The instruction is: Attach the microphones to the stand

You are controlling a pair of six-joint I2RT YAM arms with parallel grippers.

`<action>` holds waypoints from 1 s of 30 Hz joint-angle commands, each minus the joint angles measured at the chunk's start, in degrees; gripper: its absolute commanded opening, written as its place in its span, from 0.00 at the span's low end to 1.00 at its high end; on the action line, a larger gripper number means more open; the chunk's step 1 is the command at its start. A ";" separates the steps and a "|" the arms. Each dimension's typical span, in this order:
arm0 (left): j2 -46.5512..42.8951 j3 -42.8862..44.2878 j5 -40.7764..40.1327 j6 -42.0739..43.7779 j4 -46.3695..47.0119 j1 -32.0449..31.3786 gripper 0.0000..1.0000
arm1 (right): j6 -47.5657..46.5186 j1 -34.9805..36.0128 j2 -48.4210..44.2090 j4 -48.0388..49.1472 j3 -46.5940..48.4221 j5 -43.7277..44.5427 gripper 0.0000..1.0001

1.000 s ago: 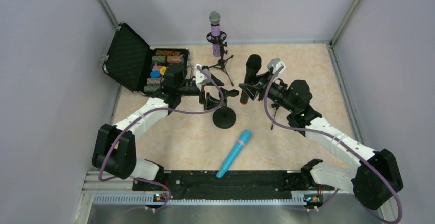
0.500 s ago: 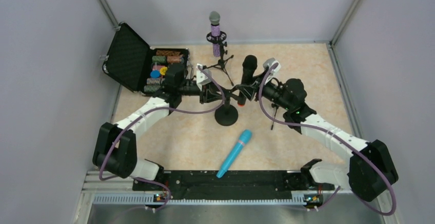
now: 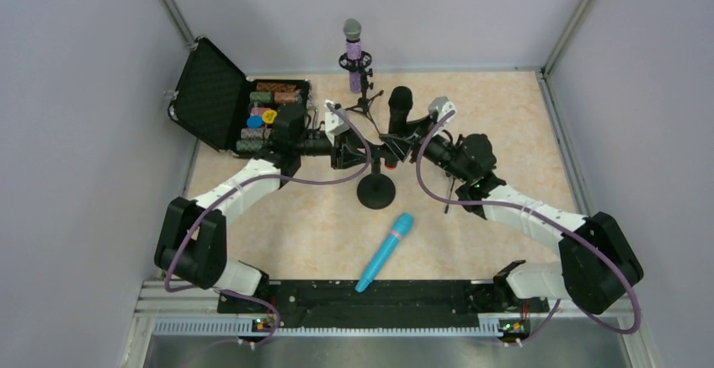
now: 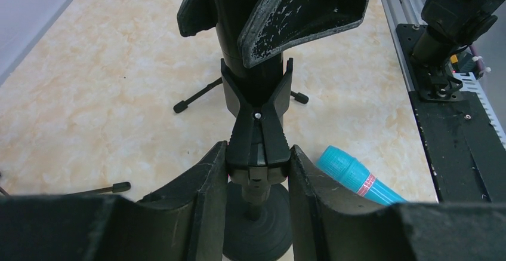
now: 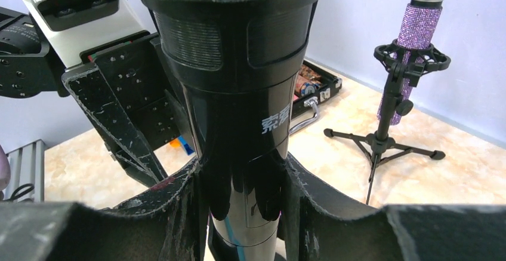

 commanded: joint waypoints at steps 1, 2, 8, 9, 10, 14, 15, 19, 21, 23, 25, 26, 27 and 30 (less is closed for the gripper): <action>0.25 0.39 0.56 -2.13 4.14 -0.92 0.00 | 1.02 2.43 -0.29 9.51 -0.60 -0.37 0.00; 0.28 0.28 0.46 -2.39 4.56 -0.95 0.00 | 1.12 2.59 -0.30 9.82 -1.01 -0.34 0.00; 0.37 -0.10 -0.29 -3.69 5.97 -1.10 0.00 | 1.86 3.40 -0.22 11.97 -3.51 0.97 0.00; 0.32 -0.14 -0.26 -3.66 6.11 -1.13 0.00 | 1.80 3.43 -0.29 11.75 -3.56 0.79 0.00; 0.26 -0.09 -0.39 -3.73 6.16 -1.14 0.00 | 1.53 3.51 -0.35 11.46 -3.60 0.68 0.00; -0.18 -0.35 -1.91 -3.95 6.09 -1.12 0.22 | 0.76 3.57 -0.69 10.06 -3.63 0.51 0.00; -0.49 -0.59 -2.67 -3.99 6.19 -1.14 0.30 | 0.50 3.58 -0.80 9.75 -3.62 0.41 0.00; -2.05 -2.01 -6.50 -4.89 7.96 -1.14 0.76 | -0.88 3.60 -1.46 7.25 -3.13 0.87 0.00; -3.07 -3.59 -8.02 -4.94 9.70 -1.14 0.91 | -1.85 3.66 -2.05 5.96 -2.96 0.91 0.07; -4.26 -4.87 -9.58 -4.91 11.22 -1.14 0.99 | -2.46 3.70 -2.55 4.88 -2.84 1.26 0.14; -5.48 -5.60 -10.94 -4.94 11.61 -1.14 0.99 | -2.82 3.70 -3.02 3.83 -2.62 1.42 0.20; -6.07 -5.87 -11.75 -5.00 11.43 -1.10 0.99 | -2.88 3.66 -3.25 3.33 -2.59 1.49 0.23; -6.64 -6.10 -12.37 -5.01 11.26 -1.14 0.99 | -2.95 3.74 -3.43 2.95 -2.47 1.44 0.27; -8.18 -6.74 -13.56 -4.85 10.56 -1.14 0.99 | -3.02 3.72 -3.58 2.27 -2.48 1.23 0.37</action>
